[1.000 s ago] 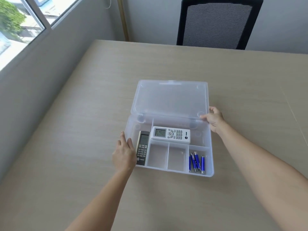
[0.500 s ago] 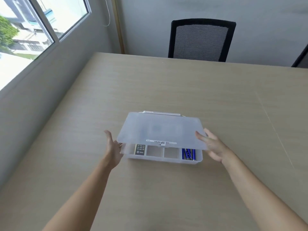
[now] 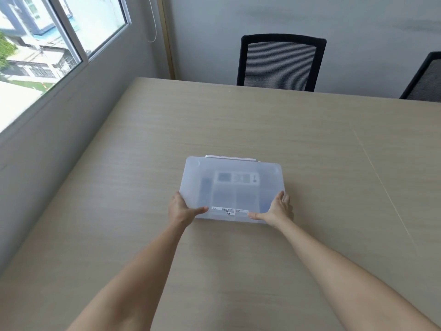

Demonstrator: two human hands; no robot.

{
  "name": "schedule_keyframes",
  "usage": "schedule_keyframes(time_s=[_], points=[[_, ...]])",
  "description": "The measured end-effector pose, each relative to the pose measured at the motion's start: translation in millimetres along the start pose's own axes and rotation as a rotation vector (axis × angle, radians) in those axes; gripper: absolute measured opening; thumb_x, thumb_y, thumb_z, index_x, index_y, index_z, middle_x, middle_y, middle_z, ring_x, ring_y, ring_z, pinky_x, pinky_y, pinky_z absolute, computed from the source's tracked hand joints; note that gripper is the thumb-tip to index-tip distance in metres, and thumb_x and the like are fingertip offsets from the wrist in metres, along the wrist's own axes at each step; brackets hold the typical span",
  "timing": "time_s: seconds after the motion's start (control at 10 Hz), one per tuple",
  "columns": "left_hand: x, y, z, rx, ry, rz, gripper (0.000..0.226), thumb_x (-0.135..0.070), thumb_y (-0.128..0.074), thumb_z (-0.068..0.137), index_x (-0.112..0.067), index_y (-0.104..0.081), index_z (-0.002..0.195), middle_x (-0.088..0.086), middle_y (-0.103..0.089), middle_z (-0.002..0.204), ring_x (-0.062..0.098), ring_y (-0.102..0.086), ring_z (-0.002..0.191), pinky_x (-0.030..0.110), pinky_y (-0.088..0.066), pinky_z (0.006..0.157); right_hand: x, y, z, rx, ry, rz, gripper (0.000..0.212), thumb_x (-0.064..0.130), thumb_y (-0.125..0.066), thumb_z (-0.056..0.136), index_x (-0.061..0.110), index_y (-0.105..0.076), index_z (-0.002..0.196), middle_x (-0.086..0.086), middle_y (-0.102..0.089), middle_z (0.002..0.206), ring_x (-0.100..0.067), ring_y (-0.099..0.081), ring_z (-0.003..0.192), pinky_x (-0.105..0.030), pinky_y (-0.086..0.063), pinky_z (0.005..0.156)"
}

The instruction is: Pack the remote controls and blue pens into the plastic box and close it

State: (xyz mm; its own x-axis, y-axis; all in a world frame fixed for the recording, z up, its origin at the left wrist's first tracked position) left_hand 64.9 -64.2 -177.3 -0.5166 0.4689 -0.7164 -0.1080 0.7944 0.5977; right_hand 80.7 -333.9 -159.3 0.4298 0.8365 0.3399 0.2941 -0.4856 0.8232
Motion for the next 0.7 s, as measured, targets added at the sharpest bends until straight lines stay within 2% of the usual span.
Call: schedule_keyframes(time_s=[0.1,0.2,0.3,0.4,0.5,0.6,0.7], points=[[4,-3,1,-0.015,-0.006,0.020,0.090,-0.032,-0.092,0.055,-0.004,-0.046,0.128,0.015,-0.053,0.127,0.032,-0.051,0.119,0.039,-0.045,0.093,-6,-7,-1,-0.052,0.020,0.002,0.146,0.066,-0.080,0.053,0.003,0.006,0.153,-0.012,-0.007,0.159,-0.032,-0.023,0.144,-0.041,-0.030,0.114],[2,-4,4,-0.012,-0.004,0.064,0.094,-0.037,-0.090,0.057,-0.003,-0.042,0.129,0.016,-0.051,0.130,0.033,-0.049,0.122,0.040,-0.044,0.093,-8,-11,2,-0.054,0.028,0.015,0.145,0.067,-0.079,0.055,0.002,0.007,0.153,-0.013,-0.001,0.161,-0.030,-0.012,0.148,-0.042,-0.026,0.117],[-2,-1,-4,-0.041,-0.065,0.313,0.118,-0.053,-0.082,0.062,-0.006,-0.017,0.149,0.016,-0.026,0.153,0.032,-0.028,0.142,0.044,-0.034,0.111,-6,-10,0,-0.047,0.040,-0.029,0.141,0.066,-0.076,0.060,0.001,0.009,0.152,-0.019,0.004,0.161,-0.033,0.002,0.150,-0.046,-0.018,0.120],[-3,-1,-33,-0.137,-0.200,0.307,0.122,-0.062,-0.072,0.068,-0.019,0.004,0.154,0.013,0.005,0.162,0.028,-0.002,0.151,0.050,-0.018,0.119,-1,-3,-17,-0.023,0.083,0.007,0.135,0.063,-0.074,0.066,0.007,0.015,0.152,-0.022,0.014,0.160,-0.035,0.014,0.149,-0.051,-0.008,0.121],[12,9,-73,-0.223,-0.277,0.056,0.115,-0.056,-0.073,0.072,-0.021,-0.001,0.154,0.009,0.007,0.163,0.021,0.004,0.151,0.045,-0.013,0.120,6,35,-40,-0.057,0.249,0.212,0.125,0.049,-0.078,0.072,0.010,0.008,0.154,-0.020,0.007,0.161,-0.030,0.008,0.151,-0.044,-0.009,0.122],[60,30,-121,-0.354,-0.207,-0.086,0.102,-0.059,-0.067,0.075,-0.023,-0.010,0.153,0.004,-0.002,0.163,0.021,-0.006,0.150,0.043,-0.021,0.118,8,99,-77,-0.178,0.453,0.452,0.100,0.035,-0.080,0.074,0.017,-0.020,0.152,-0.009,-0.026,0.158,-0.026,-0.029,0.145,-0.035,-0.031,0.115],[134,54,-164,-0.545,-0.057,-0.058,0.112,-0.085,-0.040,0.069,-0.006,-0.027,0.148,0.024,-0.023,0.155,0.037,-0.020,0.145,0.054,-0.026,0.117,13,190,-143,-0.278,0.775,0.843,0.049,0.038,-0.080,0.073,0.030,-0.061,0.118,0.011,-0.066,0.120,-0.014,-0.068,0.107,-0.019,-0.054,0.082]])
Point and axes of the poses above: each hand's wrist, its own z-axis towards the middle knuckle, its own y-axis out of the back of the hand, x = y × z, the point moved 1 cm from there along z, towards the middle knuckle
